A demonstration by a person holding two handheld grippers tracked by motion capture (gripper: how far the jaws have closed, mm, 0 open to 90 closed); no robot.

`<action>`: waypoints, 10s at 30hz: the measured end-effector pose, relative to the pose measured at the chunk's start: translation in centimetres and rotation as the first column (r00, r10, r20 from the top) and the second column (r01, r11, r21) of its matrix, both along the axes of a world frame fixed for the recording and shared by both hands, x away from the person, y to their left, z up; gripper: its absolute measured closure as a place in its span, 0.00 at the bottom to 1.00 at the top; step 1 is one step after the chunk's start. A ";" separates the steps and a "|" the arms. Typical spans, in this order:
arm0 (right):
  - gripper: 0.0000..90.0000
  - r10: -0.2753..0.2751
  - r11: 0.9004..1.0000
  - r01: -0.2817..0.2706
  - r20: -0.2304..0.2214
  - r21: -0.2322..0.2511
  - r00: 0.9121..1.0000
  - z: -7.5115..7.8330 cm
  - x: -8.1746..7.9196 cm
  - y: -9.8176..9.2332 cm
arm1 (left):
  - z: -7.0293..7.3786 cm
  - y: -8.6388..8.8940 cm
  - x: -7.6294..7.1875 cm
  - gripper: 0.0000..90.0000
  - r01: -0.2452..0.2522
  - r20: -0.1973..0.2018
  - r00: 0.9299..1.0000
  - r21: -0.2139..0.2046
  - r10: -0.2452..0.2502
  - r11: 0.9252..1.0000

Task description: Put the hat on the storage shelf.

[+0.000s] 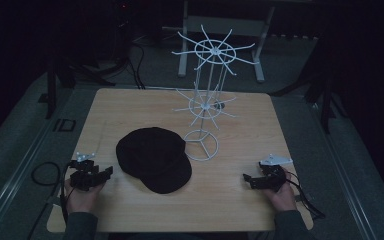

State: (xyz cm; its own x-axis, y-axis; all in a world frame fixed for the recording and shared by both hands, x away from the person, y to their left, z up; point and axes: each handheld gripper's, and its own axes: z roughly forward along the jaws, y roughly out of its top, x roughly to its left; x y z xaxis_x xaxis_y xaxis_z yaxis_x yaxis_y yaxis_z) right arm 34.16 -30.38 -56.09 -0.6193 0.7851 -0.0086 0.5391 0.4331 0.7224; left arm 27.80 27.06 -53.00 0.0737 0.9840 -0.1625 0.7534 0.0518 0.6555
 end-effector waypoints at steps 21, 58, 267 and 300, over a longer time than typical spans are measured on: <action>0.15 -0.001 1.000 0.001 -0.002 0.000 1.000 0.0 0.0 0.0 | 2.4 -2.5 0.8 0.37 0.085 0.040 0.996 -0.068 -0.083 0.994; 0.15 -0.002 1.000 0.002 -0.002 0.000 1.000 0.0 0.0 0.0 | -1.0 -5.6 5.1 0.39 0.044 -0.131 0.990 -0.064 -0.052 0.997; 0.15 -0.003 1.000 0.003 -0.003 0.002 1.000 0.0 0.1 0.0 | 17.7 0.7 4.5 0.87 0.406 0.450 0.850 -0.229 -0.274 0.885; 0.15 -0.003 1.000 0.003 -0.003 0.002 1.000 0.0 0.1 0.0 | 19.5 0.8 5.1 0.87 0.432 0.511 0.820 -0.261 -0.256 0.863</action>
